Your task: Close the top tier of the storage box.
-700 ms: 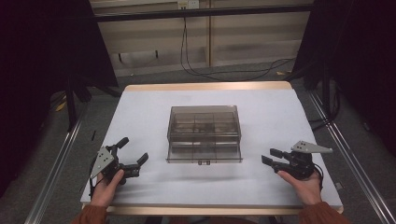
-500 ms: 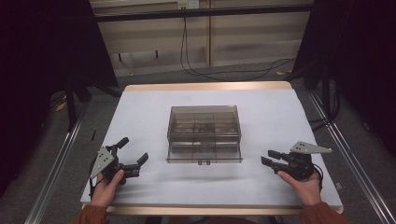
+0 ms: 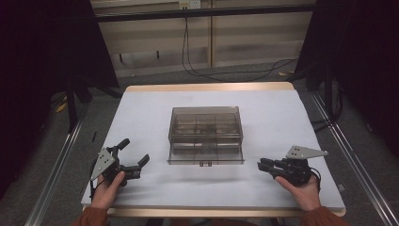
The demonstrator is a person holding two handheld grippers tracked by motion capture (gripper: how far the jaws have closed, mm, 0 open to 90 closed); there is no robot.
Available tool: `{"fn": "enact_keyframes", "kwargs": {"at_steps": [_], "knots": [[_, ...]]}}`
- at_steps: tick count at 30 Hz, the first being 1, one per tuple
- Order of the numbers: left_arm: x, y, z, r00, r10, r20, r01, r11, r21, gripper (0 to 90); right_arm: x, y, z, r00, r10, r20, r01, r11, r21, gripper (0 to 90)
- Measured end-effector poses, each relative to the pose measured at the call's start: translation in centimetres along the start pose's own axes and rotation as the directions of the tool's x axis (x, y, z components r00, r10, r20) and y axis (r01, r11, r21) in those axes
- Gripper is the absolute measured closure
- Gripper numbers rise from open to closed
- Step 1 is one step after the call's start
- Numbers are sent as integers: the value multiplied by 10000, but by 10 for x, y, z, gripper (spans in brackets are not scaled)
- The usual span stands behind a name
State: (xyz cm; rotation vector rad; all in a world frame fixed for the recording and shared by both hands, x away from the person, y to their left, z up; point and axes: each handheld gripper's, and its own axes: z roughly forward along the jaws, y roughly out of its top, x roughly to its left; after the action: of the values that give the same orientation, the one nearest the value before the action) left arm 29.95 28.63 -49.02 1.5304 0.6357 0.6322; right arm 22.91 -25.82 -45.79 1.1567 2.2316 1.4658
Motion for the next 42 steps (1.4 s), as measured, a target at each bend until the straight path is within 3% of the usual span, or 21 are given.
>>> {"fn": "enact_keyframes", "kwargs": {"at_steps": [6, 29, 42], "knots": [[0, 0, 0, 10000, 0, -4, 0, 10000, 1, 7, 13, 2, 7, 9976, -321, -617, 332, 9993, 170, 803], [0, 0, 0, 10000, 20, -45, -20, 10000, -36, 7, 30, 6, 18, 9885, -762, -1309, 827, 9956, 447, 853], [0, 0, 0, 10000, 13, -40, -13, 10000, -39, 7, 47, 9, 33, 9751, -1142, -1901, 1278, 9899, 609, 858]]}}
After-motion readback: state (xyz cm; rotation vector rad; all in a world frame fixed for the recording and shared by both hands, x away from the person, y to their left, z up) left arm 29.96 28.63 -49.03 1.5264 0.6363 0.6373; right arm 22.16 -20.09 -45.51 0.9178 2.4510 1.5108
